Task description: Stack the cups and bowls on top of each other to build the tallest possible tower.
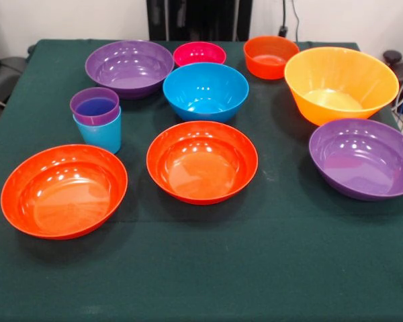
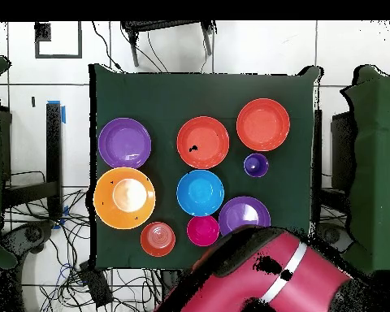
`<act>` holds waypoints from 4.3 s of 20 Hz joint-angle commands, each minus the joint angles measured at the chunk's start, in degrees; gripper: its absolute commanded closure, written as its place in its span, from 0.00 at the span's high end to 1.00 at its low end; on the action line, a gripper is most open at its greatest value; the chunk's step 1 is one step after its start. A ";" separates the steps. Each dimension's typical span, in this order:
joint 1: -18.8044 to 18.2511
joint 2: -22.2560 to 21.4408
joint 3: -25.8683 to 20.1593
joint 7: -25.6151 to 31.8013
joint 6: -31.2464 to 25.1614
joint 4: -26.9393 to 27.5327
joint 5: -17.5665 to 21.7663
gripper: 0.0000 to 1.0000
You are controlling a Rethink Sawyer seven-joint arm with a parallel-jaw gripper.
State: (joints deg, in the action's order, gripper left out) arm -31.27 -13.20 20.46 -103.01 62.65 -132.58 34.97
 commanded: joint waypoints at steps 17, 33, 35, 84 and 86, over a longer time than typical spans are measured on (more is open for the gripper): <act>0.25 2.25 -5.50 -3.36 -29.45 10.14 13.18 1.00; 2.27 13.60 -1.75 -4.01 -17.90 13.82 10.33 1.00; 2.41 14.42 -1.64 -4.34 -17.03 14.00 10.01 1.00; -4.16 22.91 -2.23 -14.01 -9.02 5.73 -1.58 1.00; -4.31 23.07 -2.30 -14.19 -8.92 5.57 -1.82 1.00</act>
State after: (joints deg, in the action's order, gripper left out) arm -35.55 -0.04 22.82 -105.00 66.90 -120.33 30.83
